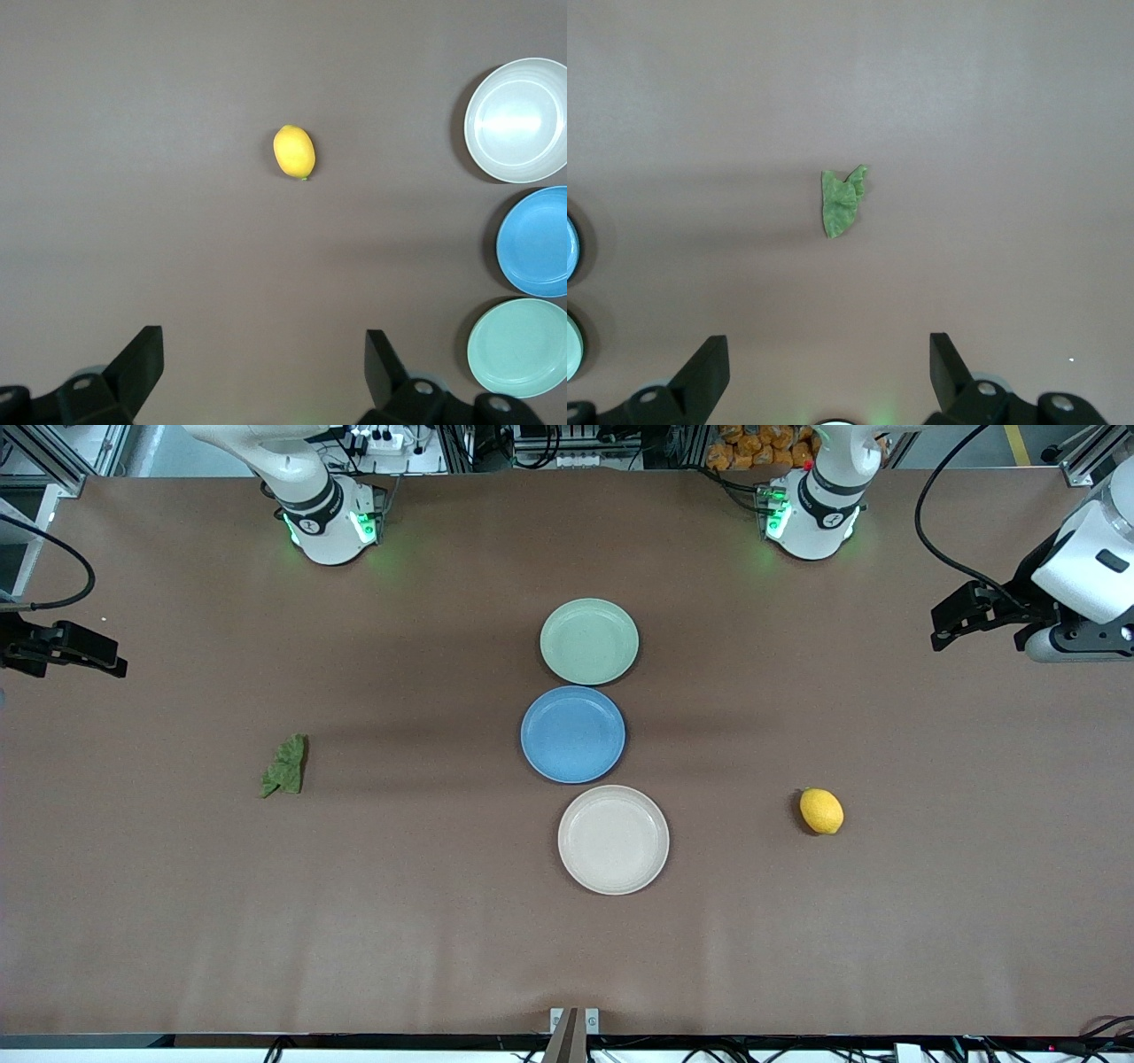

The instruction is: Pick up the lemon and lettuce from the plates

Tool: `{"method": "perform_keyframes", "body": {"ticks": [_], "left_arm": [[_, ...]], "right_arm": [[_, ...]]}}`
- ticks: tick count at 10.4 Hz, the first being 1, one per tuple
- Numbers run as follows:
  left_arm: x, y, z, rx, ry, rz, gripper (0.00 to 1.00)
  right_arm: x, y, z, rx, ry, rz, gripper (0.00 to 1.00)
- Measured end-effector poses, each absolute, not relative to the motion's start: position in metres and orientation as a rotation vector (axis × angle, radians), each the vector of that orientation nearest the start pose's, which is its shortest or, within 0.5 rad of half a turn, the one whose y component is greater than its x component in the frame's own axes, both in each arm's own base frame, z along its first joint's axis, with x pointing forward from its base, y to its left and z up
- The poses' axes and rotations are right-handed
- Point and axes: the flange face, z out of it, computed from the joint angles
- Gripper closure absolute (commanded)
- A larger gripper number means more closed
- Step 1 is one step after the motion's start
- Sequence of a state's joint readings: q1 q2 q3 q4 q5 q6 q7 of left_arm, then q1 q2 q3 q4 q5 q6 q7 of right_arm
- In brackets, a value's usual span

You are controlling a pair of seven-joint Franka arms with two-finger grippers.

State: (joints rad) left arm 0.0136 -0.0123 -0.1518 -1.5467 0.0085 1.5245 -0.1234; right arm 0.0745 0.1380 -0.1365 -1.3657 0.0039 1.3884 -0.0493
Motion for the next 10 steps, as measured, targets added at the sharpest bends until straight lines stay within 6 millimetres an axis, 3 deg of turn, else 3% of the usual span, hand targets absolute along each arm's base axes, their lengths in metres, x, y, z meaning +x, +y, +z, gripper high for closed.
{"method": "perform_keyframes", "body": {"ticks": [6,10], "left_arm": [[0.543,-0.074,0.636,-3.130,0.020,0.022,0.00],[0.543,-0.074,0.635,-3.130,0.020,0.023,0.00]], "right_arm": [[0.575,-0.031,0.622,-3.145,0.021,0.153,0.00],[0.556,-0.049,0.617,-3.136,0.064,0.092,0.00]]}}
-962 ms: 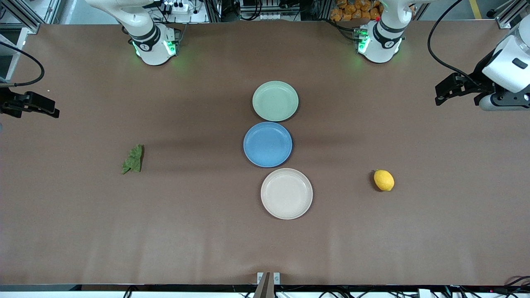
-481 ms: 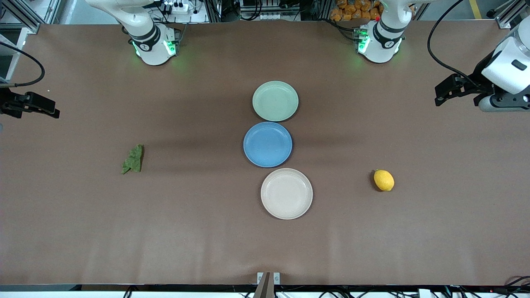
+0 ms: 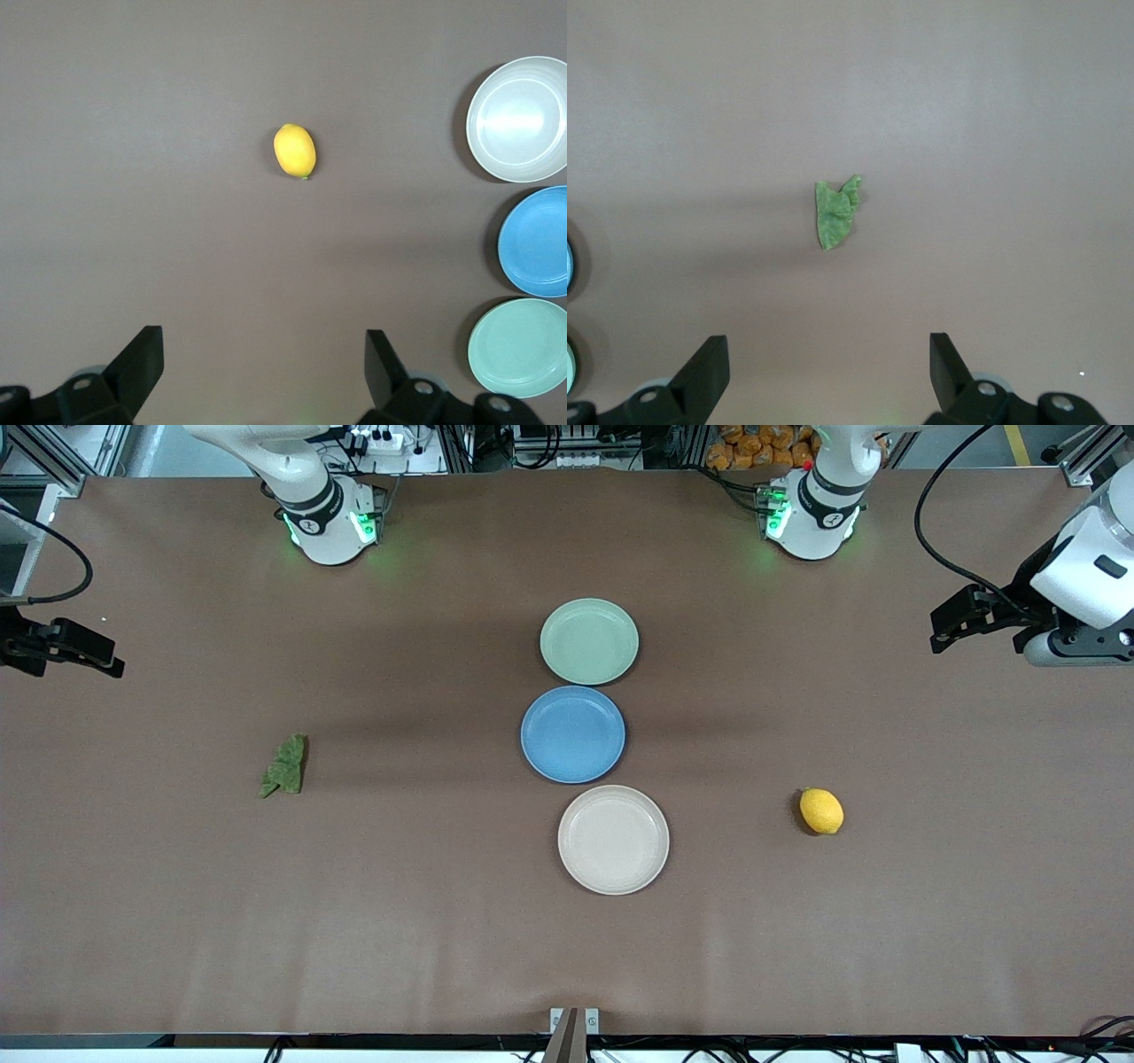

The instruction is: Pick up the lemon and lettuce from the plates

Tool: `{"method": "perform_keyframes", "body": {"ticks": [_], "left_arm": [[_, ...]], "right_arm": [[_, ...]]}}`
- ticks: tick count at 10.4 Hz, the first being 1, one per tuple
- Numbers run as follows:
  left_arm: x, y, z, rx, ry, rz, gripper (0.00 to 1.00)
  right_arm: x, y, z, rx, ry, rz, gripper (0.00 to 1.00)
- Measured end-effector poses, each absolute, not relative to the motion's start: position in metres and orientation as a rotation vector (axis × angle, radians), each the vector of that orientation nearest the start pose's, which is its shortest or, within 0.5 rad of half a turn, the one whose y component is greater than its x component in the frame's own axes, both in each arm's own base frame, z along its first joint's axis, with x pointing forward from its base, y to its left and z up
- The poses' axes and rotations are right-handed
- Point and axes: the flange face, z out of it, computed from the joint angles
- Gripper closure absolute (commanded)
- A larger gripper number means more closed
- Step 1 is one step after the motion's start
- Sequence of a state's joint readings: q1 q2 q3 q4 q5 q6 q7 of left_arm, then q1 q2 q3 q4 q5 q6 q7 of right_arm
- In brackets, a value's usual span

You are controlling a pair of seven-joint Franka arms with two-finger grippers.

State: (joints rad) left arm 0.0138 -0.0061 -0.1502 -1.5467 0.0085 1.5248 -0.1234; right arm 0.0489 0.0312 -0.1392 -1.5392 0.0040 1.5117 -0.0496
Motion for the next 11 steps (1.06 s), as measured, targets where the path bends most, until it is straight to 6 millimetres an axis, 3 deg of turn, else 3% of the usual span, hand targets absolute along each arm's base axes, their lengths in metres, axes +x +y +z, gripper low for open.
{"method": "perform_keyframes", "body": {"ticks": [7,11], "left_arm": [[0.543,-0.074,0.635,-3.130,0.020,0.024,0.00],[0.544,-0.074,0.634,-3.130,0.020,0.025,0.00]], "right_arm": [[0.545,-0.046,0.617,-3.131,0.056,0.091,0.00],[0.546,-0.032,0.619,-3.133,0.017,0.087,0.00]]}}
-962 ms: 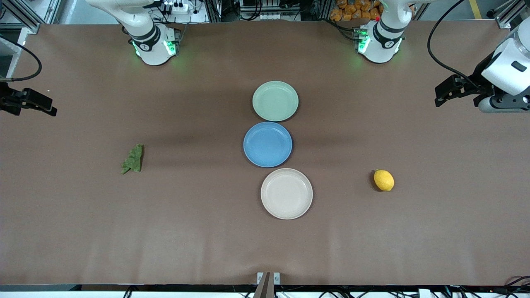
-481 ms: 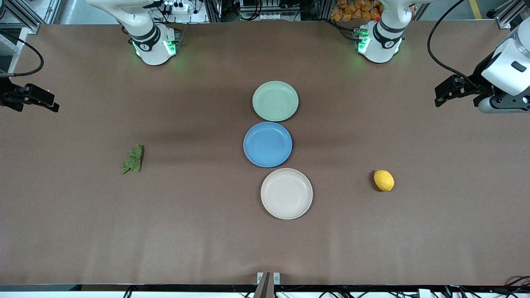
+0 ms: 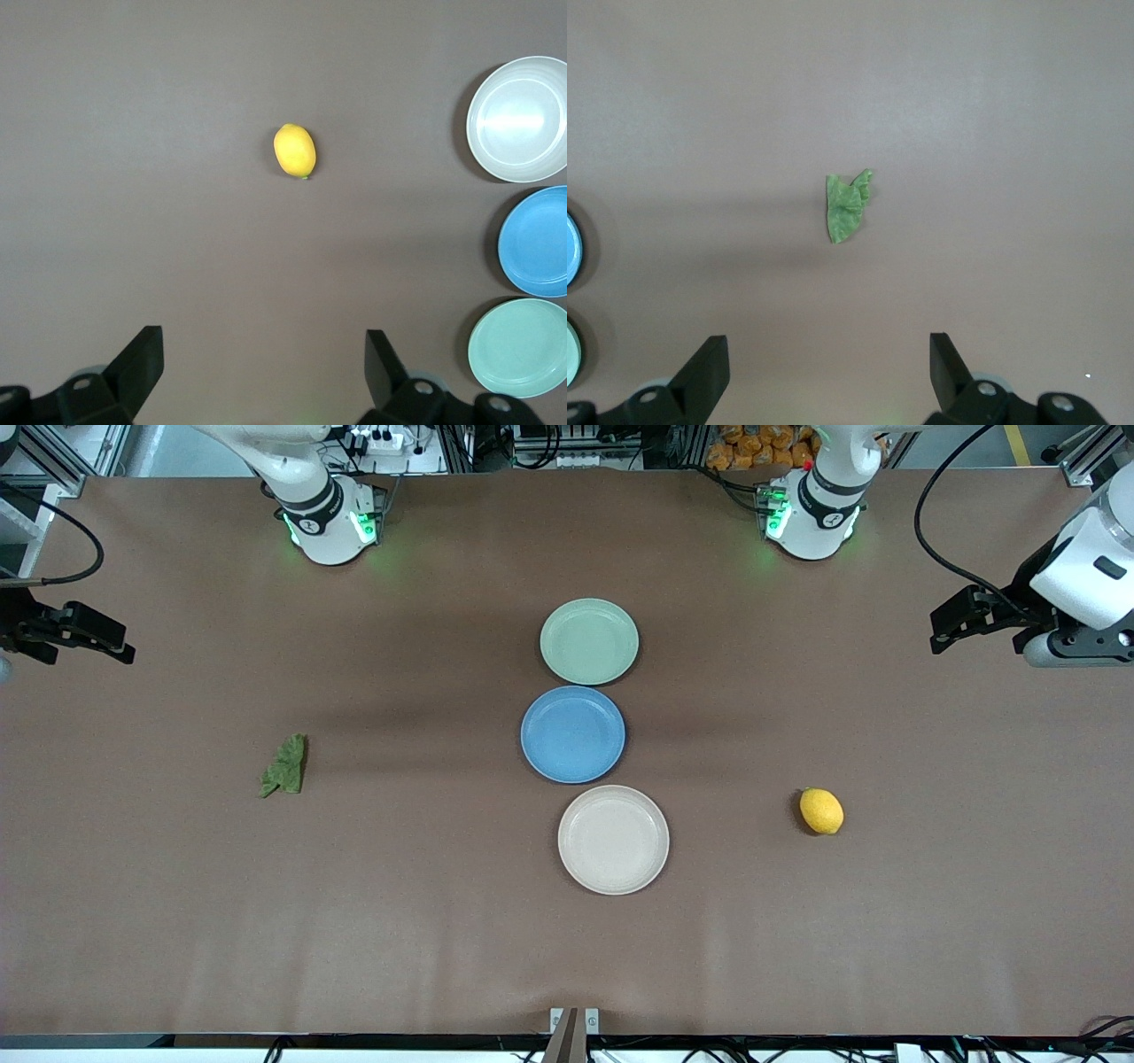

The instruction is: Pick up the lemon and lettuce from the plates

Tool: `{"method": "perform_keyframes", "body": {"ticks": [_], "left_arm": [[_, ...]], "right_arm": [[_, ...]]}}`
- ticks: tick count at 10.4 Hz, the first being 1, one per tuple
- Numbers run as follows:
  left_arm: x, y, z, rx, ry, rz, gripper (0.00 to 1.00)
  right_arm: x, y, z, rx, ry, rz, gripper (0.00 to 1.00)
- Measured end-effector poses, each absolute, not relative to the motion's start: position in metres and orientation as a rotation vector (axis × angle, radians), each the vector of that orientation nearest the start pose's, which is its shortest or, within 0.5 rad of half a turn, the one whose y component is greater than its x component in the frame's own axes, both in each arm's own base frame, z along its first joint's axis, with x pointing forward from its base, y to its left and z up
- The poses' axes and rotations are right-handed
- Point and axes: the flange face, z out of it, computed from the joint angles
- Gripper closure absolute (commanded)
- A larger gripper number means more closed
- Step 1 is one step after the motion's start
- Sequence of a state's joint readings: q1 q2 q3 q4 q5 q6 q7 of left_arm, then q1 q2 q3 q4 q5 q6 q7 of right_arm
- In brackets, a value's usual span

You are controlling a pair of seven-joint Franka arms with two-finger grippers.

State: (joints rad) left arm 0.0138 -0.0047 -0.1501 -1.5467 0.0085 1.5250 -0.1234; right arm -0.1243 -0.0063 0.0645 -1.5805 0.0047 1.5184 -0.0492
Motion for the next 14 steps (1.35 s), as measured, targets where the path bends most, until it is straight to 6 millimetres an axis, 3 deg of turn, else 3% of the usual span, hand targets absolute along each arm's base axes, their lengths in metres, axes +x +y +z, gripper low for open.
{"method": "perform_keyframes", "body": {"ticks": [3,14], "left_arm": [[0.5463,-0.0738,0.6300,-3.130,0.020,0.035,0.00],[0.5473,-0.0733,0.6302,-3.131,0.018,0.026,0.00]], "right_arm": [[0.5450,-0.0395,0.6190,-3.132,0.038,0.089,0.00],[0.5451,-0.0377,0.6193,-3.132,0.033,0.089,0.00]]}}
